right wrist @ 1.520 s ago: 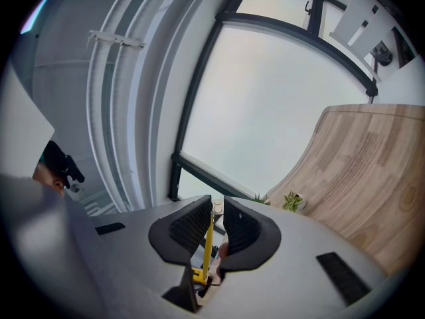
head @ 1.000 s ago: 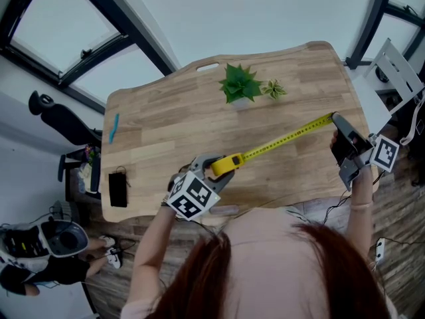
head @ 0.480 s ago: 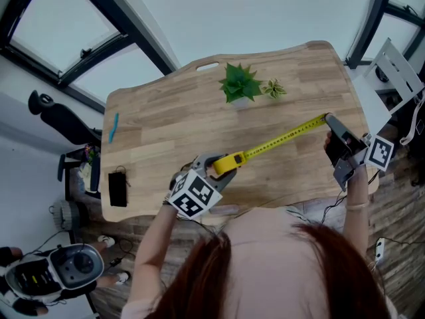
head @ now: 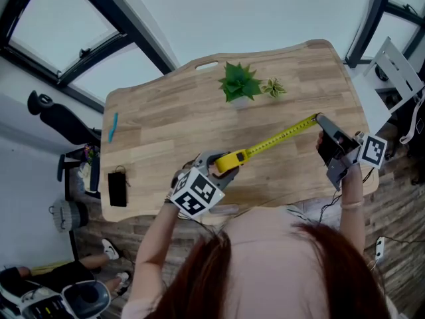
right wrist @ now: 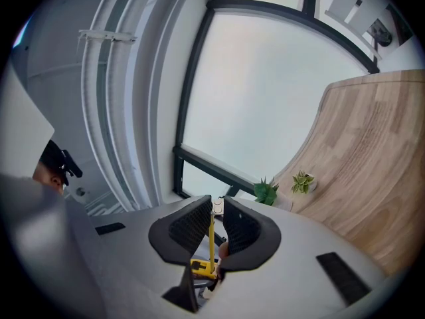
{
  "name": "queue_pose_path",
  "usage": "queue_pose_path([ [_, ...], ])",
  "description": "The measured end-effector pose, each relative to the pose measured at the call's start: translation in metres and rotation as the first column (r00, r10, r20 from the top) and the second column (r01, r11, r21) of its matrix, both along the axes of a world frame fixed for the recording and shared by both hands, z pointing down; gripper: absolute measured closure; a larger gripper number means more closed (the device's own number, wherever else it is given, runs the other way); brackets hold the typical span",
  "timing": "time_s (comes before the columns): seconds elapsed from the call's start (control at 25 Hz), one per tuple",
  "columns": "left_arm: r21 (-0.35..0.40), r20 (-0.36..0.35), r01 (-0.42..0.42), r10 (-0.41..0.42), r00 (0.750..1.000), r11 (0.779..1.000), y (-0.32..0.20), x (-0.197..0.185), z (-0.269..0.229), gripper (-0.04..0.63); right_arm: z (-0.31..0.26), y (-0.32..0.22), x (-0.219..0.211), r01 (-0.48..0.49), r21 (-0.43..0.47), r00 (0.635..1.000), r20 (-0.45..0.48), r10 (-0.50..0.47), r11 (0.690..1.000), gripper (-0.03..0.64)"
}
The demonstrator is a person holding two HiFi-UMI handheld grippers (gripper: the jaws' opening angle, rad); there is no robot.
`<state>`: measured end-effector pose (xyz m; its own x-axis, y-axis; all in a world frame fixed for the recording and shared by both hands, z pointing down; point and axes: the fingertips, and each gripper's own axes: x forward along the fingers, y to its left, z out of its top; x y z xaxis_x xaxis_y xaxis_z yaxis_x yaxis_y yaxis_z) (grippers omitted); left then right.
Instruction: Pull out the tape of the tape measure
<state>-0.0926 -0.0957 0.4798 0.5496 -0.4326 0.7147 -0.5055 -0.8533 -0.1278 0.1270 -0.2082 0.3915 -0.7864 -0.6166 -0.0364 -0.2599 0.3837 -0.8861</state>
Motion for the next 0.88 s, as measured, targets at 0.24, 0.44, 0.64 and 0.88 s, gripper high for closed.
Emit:
queue_pose_path([
  [0.24, 0.007, -0.014, 0.005, -0.005, 1.0, 1.0, -0.004, 0.002, -0.002, 0.43, 0.003, -0.001, -0.013, 0.016, -0.005, 1.0, 0.004, -0.016, 1.0, 0.566],
  [0.44, 0.009, -0.025, 0.013, -0.013, 1.0, 1.0, -0.006, 0.003, -0.004, 0.43, 0.004, -0.001, -0.024, 0.033, -0.007, 0.999, 0.009, -0.033, 0.999, 0.566],
  [0.64, 0.012, -0.029, 0.022, -0.021, 0.999, 1.0, -0.007, 0.003, -0.005, 0.431, 0.008, 0.0, -0.035, 0.05, -0.017, 0.999, 0.016, -0.049, 0.999, 0.566],
  [0.88, 0.02, -0.039, 0.029, -0.028, 0.999, 0.999, -0.009, 0.004, -0.007, 0.43, 0.01, 0.001, -0.046, 0.071, -0.021, 0.997, 0.018, -0.071, 0.997, 0.566],
])
